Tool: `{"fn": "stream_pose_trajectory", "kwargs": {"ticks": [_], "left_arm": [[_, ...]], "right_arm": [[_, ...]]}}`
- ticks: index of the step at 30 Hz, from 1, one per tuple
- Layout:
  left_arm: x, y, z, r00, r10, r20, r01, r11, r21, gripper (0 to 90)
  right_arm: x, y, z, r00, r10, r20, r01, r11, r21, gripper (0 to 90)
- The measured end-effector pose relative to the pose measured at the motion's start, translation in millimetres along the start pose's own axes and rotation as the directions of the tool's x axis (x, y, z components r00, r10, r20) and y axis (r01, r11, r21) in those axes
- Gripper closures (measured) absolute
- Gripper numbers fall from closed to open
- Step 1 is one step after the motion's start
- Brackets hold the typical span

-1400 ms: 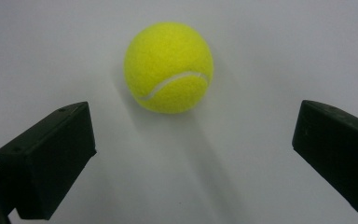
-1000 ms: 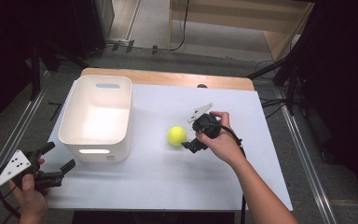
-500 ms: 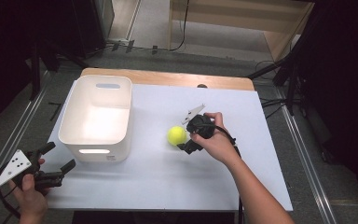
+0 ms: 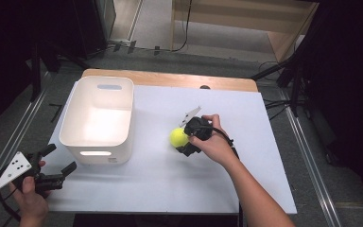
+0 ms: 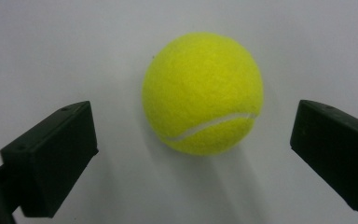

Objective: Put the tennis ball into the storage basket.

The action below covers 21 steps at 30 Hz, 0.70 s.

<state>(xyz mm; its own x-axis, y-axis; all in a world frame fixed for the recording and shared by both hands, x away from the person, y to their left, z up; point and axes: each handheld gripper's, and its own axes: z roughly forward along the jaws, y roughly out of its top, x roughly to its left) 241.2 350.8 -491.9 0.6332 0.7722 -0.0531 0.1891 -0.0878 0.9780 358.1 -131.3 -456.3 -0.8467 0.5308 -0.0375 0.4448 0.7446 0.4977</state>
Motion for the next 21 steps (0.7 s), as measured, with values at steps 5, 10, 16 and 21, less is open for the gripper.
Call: {"fn": "stream_pose_trajectory", "kwargs": {"ticks": [5,10,16,21], "left_arm": [[-0.1,0.0,0.1,1.0000,-0.002,0.001,0.002,1.0000,-0.001,0.0],[0.0,0.0,0.1,1.0000,-0.002,0.001,0.002,1.0000,-0.001,0.0],[0.2,0.0,-0.1,1.0000,-0.002,-0.001,0.002,1.0000,-0.001,0.0],[0.1,0.0,0.1,1.0000,-0.001,0.001,0.001,1.0000,-0.001,0.0]], "right_arm": [[1.4,2.3,3.2,1.0000,-0.006,0.001,0.006,1.000,0.017,5.7],[2.5,4.0,8.0,1.0000,-0.001,-0.005,0.001,0.999,0.033,6.9],[1.9,5.9,12.1,0.9999,-0.010,-0.002,0.010,0.999,0.033,12.9],[1.5,7.4,14.9,0.9999,-0.010,0.004,0.010,1.000,0.025,13.3]]}}
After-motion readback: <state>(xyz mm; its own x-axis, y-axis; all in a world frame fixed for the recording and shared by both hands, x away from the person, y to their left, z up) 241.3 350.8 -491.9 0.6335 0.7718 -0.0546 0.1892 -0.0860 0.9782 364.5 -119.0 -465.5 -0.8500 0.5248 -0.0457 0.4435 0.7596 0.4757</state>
